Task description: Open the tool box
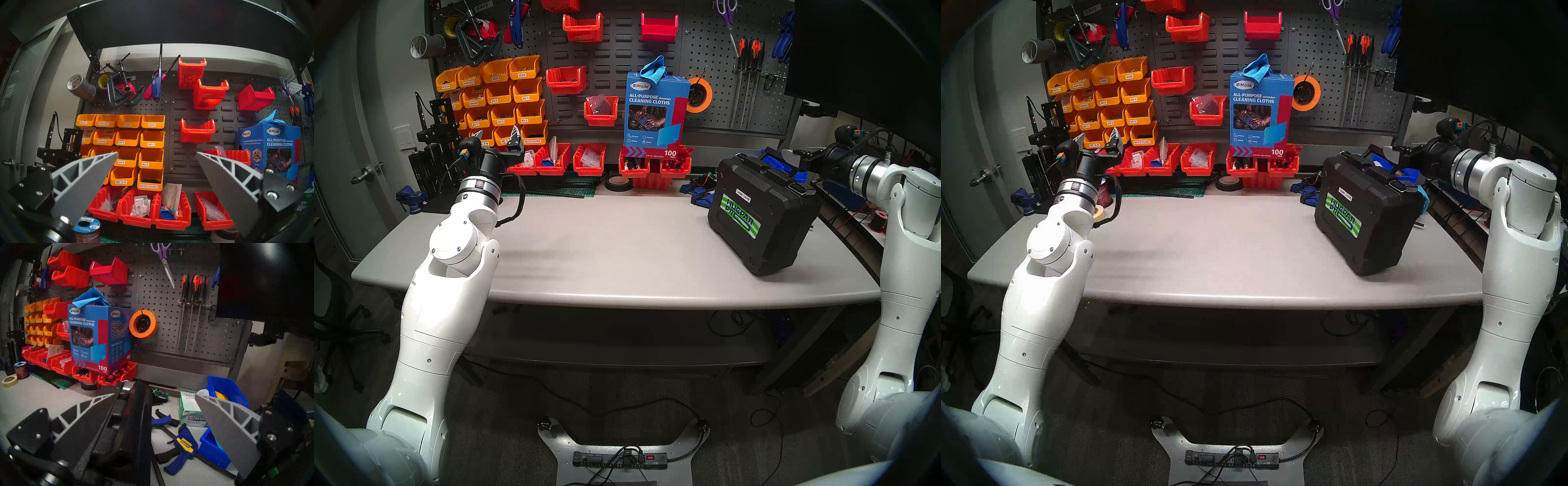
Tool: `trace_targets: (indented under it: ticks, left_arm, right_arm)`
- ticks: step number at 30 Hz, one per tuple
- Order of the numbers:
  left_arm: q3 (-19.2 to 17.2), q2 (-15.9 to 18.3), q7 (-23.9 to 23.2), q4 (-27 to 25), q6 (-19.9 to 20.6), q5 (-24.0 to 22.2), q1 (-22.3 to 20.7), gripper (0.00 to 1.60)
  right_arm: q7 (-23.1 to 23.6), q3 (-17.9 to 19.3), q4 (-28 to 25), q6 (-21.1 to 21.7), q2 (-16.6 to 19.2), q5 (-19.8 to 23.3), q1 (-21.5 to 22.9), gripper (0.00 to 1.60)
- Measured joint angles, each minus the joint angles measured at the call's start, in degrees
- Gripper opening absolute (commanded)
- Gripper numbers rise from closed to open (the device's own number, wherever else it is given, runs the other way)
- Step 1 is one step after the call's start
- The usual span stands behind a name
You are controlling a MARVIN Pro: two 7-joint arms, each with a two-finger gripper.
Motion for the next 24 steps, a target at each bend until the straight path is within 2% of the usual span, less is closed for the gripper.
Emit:
trace_targets:
  ticks: [11, 24]
  left_arm:
    - [0.0, 0.0, 0.0, 0.0, 0.0, 0.0, 0.0, 1.6]
    - [0.0, 0.0, 0.0, 0.0, 0.0, 0.0, 0.0, 1.6]
  right_arm:
    - [1.83, 0.39, -0.1, 1.72, 1.28, -0.41, -0.58, 1.6]
    - [2.31, -2.45, 1.07, 2.05, 1.08, -1.04, 0.0, 1.6]
